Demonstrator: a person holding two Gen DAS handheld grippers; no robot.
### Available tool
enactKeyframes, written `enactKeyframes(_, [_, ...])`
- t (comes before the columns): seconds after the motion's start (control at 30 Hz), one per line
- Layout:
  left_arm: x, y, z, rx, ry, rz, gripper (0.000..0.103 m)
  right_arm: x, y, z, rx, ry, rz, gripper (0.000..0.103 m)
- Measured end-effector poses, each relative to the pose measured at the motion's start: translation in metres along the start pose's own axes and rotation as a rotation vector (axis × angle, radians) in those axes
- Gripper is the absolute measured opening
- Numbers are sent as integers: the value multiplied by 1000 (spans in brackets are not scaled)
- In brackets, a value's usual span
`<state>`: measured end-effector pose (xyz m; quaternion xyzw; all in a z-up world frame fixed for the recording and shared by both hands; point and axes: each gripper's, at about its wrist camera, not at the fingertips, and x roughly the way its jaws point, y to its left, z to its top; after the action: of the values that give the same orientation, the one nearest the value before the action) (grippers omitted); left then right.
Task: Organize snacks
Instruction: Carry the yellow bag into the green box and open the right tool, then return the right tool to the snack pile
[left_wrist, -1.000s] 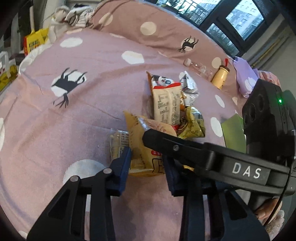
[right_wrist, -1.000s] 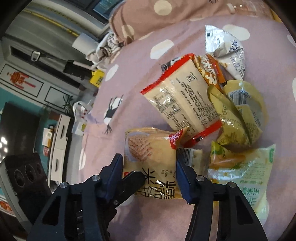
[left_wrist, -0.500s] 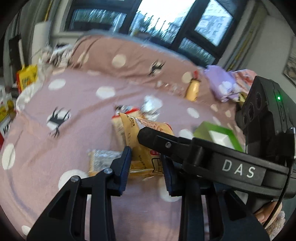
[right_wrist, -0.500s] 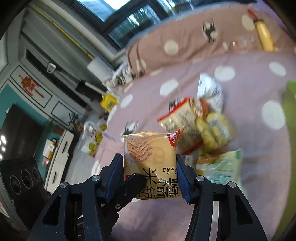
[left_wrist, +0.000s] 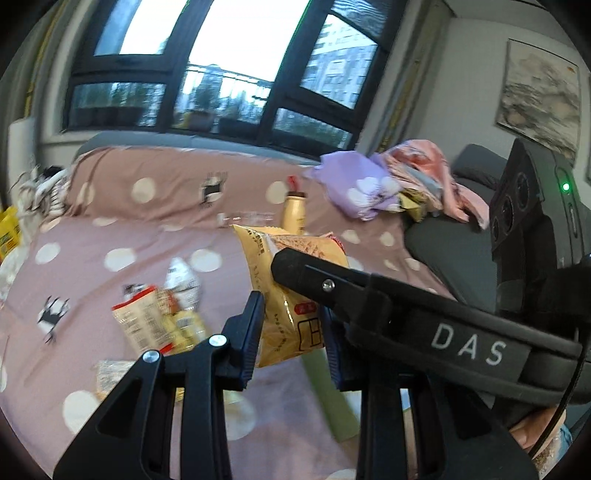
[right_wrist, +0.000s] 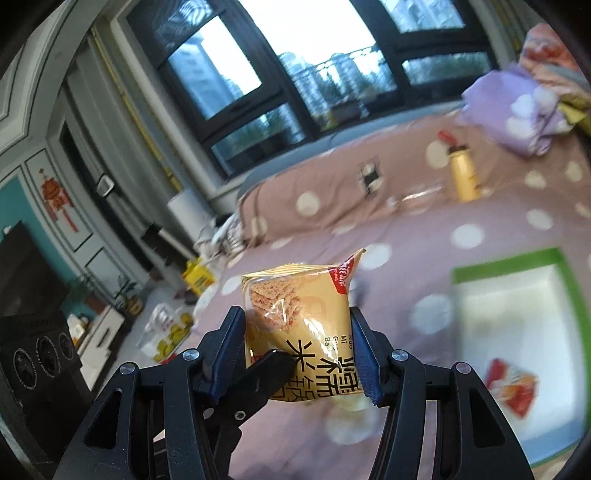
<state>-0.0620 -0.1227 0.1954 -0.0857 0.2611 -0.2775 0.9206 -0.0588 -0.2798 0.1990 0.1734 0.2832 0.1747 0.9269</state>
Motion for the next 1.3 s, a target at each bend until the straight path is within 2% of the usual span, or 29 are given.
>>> enactKeyframes(0.2, [22,-42,6,51,12,-51,29,-31,-36,11,39,-53,-64,59])
enactKeyframes(0.33, [43,-63,2,54,48,-91,30,-44,-64,14,63,-69,-100,59])
enactKeyframes(0.47, [72,-79,-8,43,108,-111,31,-43,-90,12,105,-25,-158,59])
enactKeyframes(0.6, [99,-86,-19,30,182,-116,31,-31,-126,7,211,68,-207,59])
enactKeyframes(0.77, [138,-82,-38,-50,298,-140,29,-12,-163,-5,315,170,-264,59])
enactKeyframes(0.87, [156,-80,-50,-103,367,-169,30,5,-183,-13,374,252,-343,59])
enactKeyframes(0.93, [160,-78,-53,-116,390,-158,36,12,-190,-16,392,291,-394,61])
enactKeyframes(1.03, [153,-74,-51,-105,370,-113,55,14,-191,-17,390,299,-433,69])
enactKeyframes(1.1, [140,-66,-46,-100,335,-95,59,13,-183,-14,360,281,-452,70])
enactKeyframes(1.17, [129,-55,-44,-105,319,-79,70,13,-174,-11,333,266,-434,76])
enactKeyframes(1.23, [114,-39,-42,-111,295,-42,75,17,-164,-9,309,252,-404,81])
enactKeyframes(1.3, [101,-22,-43,-115,283,2,79,25,-153,-8,284,256,-388,82])
